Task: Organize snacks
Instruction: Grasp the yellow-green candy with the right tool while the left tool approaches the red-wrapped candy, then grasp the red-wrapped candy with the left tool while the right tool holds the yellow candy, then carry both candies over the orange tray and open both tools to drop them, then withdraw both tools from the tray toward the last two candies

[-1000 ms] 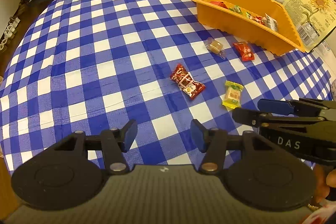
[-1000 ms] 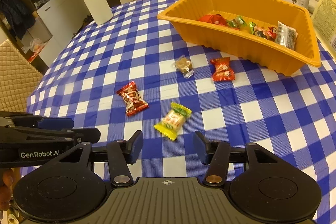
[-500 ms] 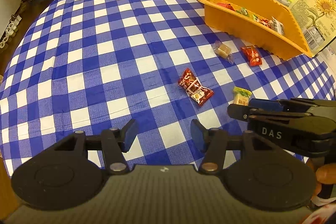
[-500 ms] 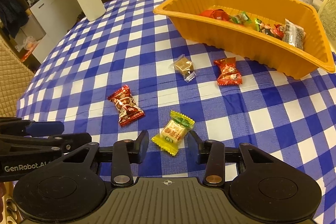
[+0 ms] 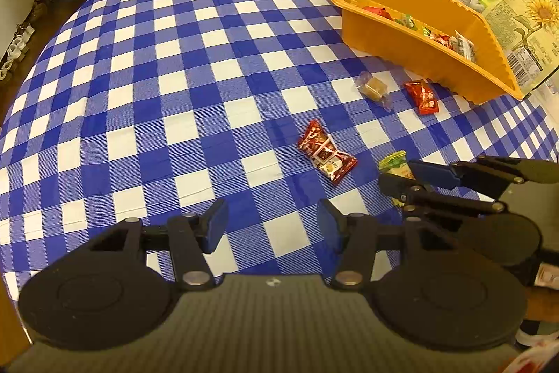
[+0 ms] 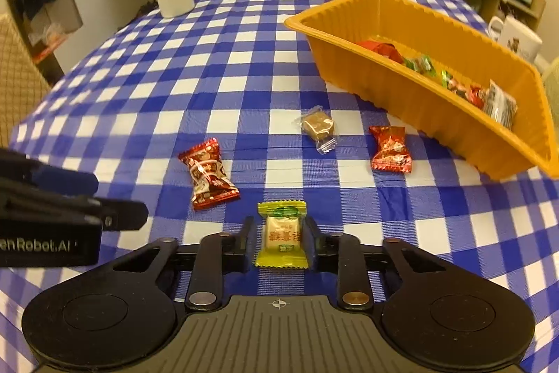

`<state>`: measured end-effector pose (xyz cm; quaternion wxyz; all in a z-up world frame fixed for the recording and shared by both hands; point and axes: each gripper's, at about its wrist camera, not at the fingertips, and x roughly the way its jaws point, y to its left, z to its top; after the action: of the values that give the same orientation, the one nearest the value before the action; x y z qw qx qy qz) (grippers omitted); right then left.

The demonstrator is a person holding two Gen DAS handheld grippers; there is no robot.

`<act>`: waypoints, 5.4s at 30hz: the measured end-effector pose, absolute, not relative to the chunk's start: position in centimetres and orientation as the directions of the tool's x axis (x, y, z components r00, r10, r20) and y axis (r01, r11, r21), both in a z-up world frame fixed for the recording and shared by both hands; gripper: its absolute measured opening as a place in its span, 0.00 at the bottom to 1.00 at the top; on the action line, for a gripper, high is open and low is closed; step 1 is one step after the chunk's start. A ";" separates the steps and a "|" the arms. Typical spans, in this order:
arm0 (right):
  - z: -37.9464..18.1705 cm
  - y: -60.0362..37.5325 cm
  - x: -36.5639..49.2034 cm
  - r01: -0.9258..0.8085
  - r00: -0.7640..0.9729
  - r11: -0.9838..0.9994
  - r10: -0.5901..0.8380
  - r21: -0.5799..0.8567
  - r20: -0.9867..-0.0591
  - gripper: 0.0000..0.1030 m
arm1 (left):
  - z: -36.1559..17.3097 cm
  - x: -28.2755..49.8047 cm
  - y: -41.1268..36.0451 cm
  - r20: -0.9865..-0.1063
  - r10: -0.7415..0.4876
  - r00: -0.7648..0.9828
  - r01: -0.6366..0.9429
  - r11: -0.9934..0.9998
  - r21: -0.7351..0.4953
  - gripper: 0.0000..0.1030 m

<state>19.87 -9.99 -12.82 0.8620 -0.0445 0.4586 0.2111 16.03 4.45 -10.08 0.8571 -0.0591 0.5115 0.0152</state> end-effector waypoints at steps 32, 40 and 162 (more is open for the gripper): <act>-11.5 -19.7 20.8 -0.124 0.533 0.966 0.258 0.227 -0.806 0.20 | -12.3 21.4 -0.2 -0.843 -0.127 0.522 0.084 0.992 -0.098 0.33; -11.5 -20.0 20.7 -0.115 0.535 0.966 0.257 0.232 -0.805 0.20 | -12.4 21.5 0.0 -0.844 -0.121 0.523 0.081 0.992 -0.093 0.29; -5.9 -28.4 31.2 -0.038 0.659 0.947 0.264 0.319 -0.704 0.46 | -5.4 34.2 -2.9 -0.752 -0.226 0.619 0.225 0.969 -0.106 0.36</act>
<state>31.18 -28.43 -5.94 0.9000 0.1395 0.4042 0.0840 34.23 -2.90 -5.45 0.8998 -0.0004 0.4180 -0.1253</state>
